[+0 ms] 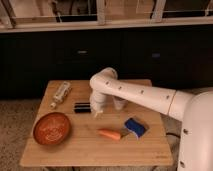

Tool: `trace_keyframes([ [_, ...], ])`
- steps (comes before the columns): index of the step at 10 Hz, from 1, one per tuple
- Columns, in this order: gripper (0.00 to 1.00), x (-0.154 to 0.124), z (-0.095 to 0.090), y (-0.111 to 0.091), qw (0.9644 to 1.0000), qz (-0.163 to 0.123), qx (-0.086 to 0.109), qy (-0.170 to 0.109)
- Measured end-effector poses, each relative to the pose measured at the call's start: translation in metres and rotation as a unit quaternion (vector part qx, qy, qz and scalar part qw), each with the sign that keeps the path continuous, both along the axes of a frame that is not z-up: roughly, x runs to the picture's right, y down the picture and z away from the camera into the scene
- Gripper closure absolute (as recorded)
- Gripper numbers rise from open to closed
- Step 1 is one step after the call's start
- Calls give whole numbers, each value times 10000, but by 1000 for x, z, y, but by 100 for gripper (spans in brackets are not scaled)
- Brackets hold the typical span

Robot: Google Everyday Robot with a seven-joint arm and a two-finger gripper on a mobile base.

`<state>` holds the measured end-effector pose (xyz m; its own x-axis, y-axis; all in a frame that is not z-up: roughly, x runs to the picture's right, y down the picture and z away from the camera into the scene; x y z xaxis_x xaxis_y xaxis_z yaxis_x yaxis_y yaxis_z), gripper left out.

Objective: Push the eraser across the table

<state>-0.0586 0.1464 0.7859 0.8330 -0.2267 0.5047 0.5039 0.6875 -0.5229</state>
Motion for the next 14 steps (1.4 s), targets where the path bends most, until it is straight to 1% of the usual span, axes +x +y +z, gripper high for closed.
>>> trace_keyframes([
  [1, 79, 3, 1, 0, 10000, -3, 4, 4],
  [3, 81, -8, 7, -7, 9999, -69, 33, -80],
  [4, 86, -9, 8, -7, 9999, -71, 35, -82],
  [5, 95, -6, 8, -5, 9999, -53, 29, -83],
  [6, 100, -3, 11, 0, 9999, 6, 38, -105],
  [7, 100, -5, 18, 6, 9999, 32, 60, -149],
  [8, 100, -11, 31, 18, 9997, 26, 119, -199],
  [9, 100, -14, 40, 26, 9996, 10, 189, -214],
  [10, 100, -25, 51, 38, 9990, -33, 323, -294],
  [11, 100, -35, 59, 45, 9985, -40, 394, -378],
  [12, 100, -41, 63, 47, 9981, -4, 420, -442],
  [14, 100, -43, 73, 42, 9977, 115, 455, -489],
])
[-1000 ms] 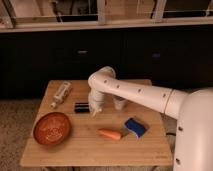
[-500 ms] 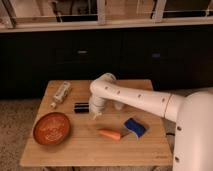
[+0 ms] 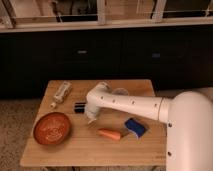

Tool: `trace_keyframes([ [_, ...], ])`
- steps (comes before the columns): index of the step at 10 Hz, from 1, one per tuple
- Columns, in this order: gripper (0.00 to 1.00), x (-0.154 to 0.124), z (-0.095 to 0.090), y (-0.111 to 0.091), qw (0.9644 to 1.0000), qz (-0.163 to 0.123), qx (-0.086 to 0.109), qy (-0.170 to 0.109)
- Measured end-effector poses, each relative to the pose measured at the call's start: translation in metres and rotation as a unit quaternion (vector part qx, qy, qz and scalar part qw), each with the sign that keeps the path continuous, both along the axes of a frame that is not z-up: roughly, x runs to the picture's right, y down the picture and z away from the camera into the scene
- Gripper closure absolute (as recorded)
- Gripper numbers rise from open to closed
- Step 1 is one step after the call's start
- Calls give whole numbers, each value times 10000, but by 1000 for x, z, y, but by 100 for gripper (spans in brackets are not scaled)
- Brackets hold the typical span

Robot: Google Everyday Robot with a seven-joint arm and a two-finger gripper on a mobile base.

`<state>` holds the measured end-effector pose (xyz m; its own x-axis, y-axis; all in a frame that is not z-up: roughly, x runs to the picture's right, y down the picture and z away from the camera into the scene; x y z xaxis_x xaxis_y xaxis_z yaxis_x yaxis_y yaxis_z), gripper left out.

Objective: Push the eraser across the table

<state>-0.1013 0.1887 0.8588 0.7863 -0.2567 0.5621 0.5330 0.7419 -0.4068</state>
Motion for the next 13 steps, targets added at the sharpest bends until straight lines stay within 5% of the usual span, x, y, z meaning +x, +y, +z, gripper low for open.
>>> trace_keyframes([
  [8, 100, -17, 31, -25, 9998, 98, -160, 83],
  [13, 100, -24, 56, -53, 9997, 20, 24, 263],
])
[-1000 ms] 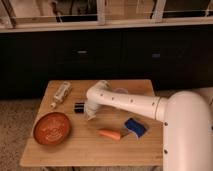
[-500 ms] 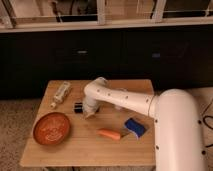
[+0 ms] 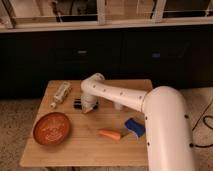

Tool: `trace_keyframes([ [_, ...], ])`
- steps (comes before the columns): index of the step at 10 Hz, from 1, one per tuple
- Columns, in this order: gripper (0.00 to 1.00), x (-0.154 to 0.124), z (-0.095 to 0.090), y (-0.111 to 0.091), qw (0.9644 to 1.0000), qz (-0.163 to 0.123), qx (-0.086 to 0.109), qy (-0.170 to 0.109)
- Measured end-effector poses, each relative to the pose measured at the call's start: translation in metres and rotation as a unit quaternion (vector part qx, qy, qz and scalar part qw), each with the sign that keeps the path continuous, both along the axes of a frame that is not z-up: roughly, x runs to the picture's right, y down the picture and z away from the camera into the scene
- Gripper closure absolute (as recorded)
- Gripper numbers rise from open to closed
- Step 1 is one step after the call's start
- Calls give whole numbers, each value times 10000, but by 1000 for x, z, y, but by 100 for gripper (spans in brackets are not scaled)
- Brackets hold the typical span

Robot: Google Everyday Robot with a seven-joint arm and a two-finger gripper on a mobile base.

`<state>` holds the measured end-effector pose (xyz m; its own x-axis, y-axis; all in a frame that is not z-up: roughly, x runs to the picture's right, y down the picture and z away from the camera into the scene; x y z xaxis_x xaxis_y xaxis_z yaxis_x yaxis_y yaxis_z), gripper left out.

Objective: Push the eraser across the table

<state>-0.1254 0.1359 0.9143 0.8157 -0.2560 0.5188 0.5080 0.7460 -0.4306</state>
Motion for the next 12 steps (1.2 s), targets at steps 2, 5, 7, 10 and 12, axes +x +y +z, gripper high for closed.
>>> trace_keyframes([
  [2, 100, 5, 6, -12, 9999, 21, 101, 87],
  [5, 100, 17, 20, -37, 9995, 140, 196, 213],
  [7, 100, 17, 28, -51, 9994, 168, 224, 225],
  [10, 100, 13, 44, -65, 9993, 135, 292, 179],
  [12, 100, 8, 50, -71, 9993, 97, 348, 132],
])
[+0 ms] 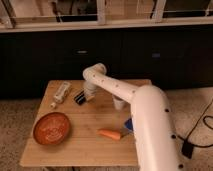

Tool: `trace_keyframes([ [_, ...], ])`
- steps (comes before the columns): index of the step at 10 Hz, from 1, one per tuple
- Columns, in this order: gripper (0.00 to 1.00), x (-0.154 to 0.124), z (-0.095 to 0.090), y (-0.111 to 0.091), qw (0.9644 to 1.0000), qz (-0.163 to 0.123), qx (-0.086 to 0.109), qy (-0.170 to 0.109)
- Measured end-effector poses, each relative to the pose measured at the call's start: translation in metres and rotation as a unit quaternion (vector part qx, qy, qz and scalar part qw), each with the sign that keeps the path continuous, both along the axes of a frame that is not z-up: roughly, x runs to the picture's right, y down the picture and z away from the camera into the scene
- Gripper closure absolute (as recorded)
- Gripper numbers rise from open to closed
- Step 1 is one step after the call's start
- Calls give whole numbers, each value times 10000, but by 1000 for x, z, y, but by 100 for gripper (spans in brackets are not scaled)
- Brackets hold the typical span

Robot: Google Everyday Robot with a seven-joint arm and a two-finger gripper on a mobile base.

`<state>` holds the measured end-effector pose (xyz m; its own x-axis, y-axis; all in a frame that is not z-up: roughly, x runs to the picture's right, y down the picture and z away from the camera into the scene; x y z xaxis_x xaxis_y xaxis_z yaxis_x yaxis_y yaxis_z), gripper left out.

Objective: Push the eraser across the table

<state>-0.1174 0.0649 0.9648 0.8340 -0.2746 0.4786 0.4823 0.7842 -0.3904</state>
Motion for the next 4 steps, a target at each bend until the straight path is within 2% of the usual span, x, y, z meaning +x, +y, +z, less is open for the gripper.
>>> trace_keyframes([
  [4, 100, -18, 13, -10, 9997, -91, 63, -201],
])
